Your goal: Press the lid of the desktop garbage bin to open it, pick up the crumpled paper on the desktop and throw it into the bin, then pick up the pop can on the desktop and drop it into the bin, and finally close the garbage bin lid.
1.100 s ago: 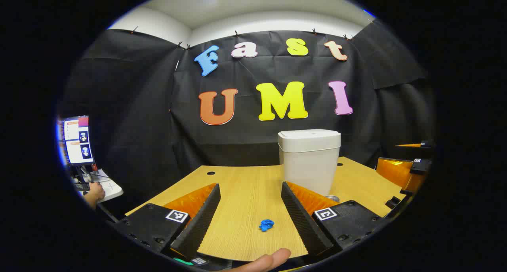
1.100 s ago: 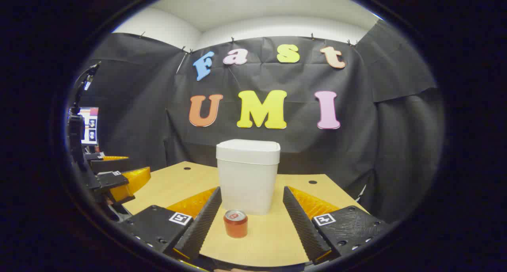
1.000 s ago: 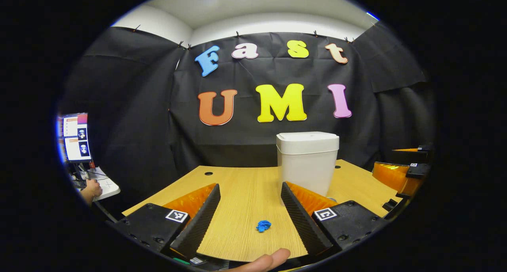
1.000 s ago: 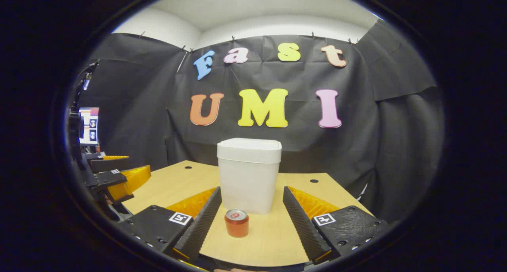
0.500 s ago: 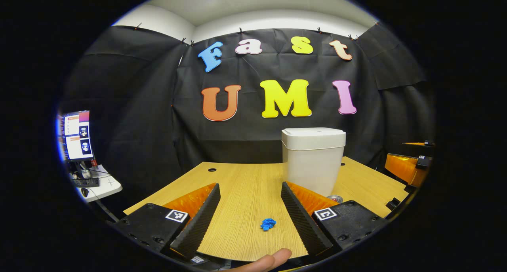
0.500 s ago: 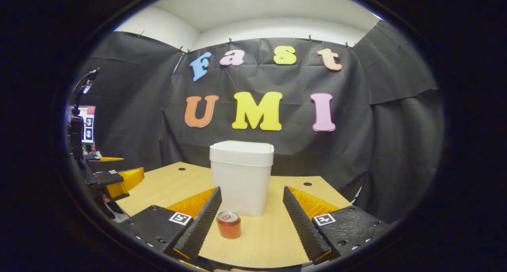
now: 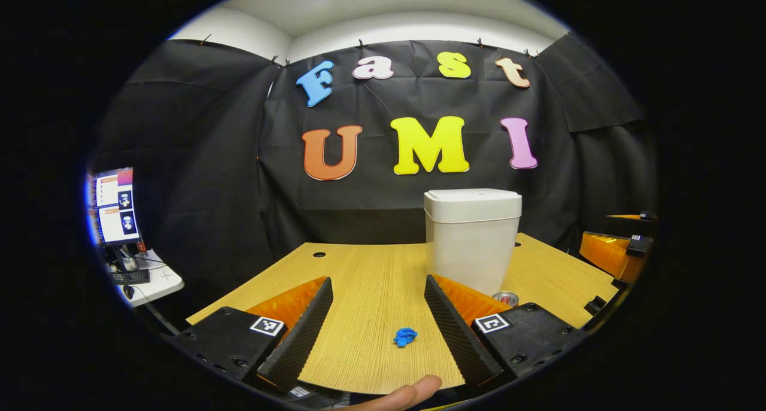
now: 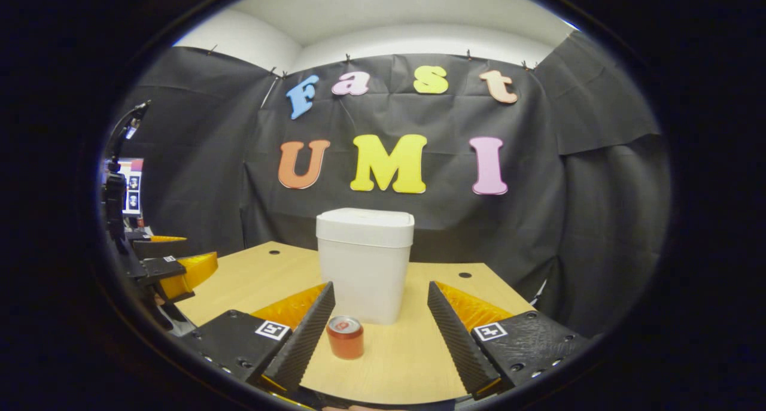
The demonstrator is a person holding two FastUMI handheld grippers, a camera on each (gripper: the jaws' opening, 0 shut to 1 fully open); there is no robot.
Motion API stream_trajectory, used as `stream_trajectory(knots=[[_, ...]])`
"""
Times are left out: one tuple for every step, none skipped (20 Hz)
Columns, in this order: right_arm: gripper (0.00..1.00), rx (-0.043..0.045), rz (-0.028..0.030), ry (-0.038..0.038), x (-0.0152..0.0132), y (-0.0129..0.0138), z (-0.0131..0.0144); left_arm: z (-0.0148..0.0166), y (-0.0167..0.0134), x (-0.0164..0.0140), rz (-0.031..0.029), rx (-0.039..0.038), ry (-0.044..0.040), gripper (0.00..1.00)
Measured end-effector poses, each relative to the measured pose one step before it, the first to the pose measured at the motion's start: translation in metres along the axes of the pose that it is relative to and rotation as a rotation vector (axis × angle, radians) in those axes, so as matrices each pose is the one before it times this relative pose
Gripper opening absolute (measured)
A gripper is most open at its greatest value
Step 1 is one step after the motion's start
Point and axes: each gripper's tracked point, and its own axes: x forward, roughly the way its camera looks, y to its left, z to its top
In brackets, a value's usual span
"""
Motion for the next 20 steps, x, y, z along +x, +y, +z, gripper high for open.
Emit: stream_trajectory(knots=[[0.98,0.00427,-0.00374,0.00402,0.00198,-0.00165,-0.00149,-0.00035,-0.00050,0.00046,0.00001,0.00324,-0.00004,0.99],[0.95,0.00830,0.00307,0.00336,0.00234,-0.00036,-0.00016,-0.00084,-0.00003,-0.00010,-0.00040,0.00154,0.00070,0.99],[0.95,0.01022,0.00760,0.00250,0.00189,0.00111,0.00132,-0.00019,-0.00160,0.00036,-0.00265,0.00113,0.00120,0.99],[0.95,0.00738,-0.00284,0.00344,0.00189,-0.00115,0.00123,-0.00063,-0.00096,0.00078,-0.00394,0.00186,0.00147,0.99],[0.94,0.00616,-0.00926,0.00003,0.00227,-0.00369,0.00203,-0.00097,-0.00103,0.00028,-0.00196,0.00318,0.00147,0.99],[0.92,0.00534,-0.01291,-0.00479,0.00350,-0.00374,0.00409,-0.00033,0.00022,-0.00011,0.00198,0.00301,0.00140,0.99],[0.87,0.01573,-0.02185,-0.00318,0.00433,-0.00572,0.00398,-0.00153,0.00129,0.00009,0.00398,0.00275,0.00496,0.99],[0.75,0.01674,-0.00400,0.00235,0.00613,-0.00178,0.00294,-0.00292,-0.00012,0.00143,0.00164,0.00491,0.00688,0.99],[0.69,0.00931,0.00101,0.00642,0.00462,0.00223,0.00313,-0.00061,0.00049,0.00047,0.00090,0.00307,0.00261,0.99],[0.63,-0.00191,0.00456,0.00304,0.00413,0.00094,0.00406,-0.00044,0.00092,0.00145,0.00231,-0.00073,0.00099,0.99],[0.60,-0.01268,0.00138,0.00119,0.00426,0.00094,0.00652,-0.00125,0.00082,0.00120,0.00082,-0.00333,0.00548,0.99],[0.51,-0.01703,0.00486,-0.00869,0.00413,0.00005,0.00744,-0.00234,0.00093,0.00070,0.00103,-0.00311,0.00728,0.99],[0.51,-0.01436,0.00185,-0.01818,0.00419,0.00168,0.01064,-0.00091,0.00207,0.00112,0.00498,-0.00173,0.00582,0.99],[0.35,-0.00497,-0.04430,-0.01230,0.00607,-0.00781,0.00605,-0.00098,0.00279,0.00096,0.00905,-0.00151,0.00375,0.99],[0.19,0.01214,-0.00261,0.00270,0.01089,-0.00054,0.00229,0.00007,0.00338,0.00050,0.00890,-0.00153,0.00175,0.99],[0.04,0.00584,0.02483,0.01903,0.00821,0.00907,0.00048,-0.00039,0.00199,0.00030,0.00572,-0.00407,0.00078,0.99],[0.00,-0.00709,0.02691,0.01542,0.00616,0.01341,0.00490,-0.00107,0.00097,0.00124,0.00122,-0.00557,0.00303,0.99],[0.00,-0.01181,0.03094,0.00172,0.00380,0.01024,0.00741,-0.00098,0.00104,0.00134,-0.00006,-0.00514,0.00321,0.99],[0.00,0.00012,0.02412,-0.01309,0.00636,0.00595,0.01093,-0.00001,0.00193,0.00044,0.00273,-0.00437,0.00195,0.99],[0.00,0.00139,0.01944,-0.01571,0.00576,0.00676,0.01224,-0.00036,0.00222,-0.00019,0.00416,-0.00245,0.00182,0.99]])
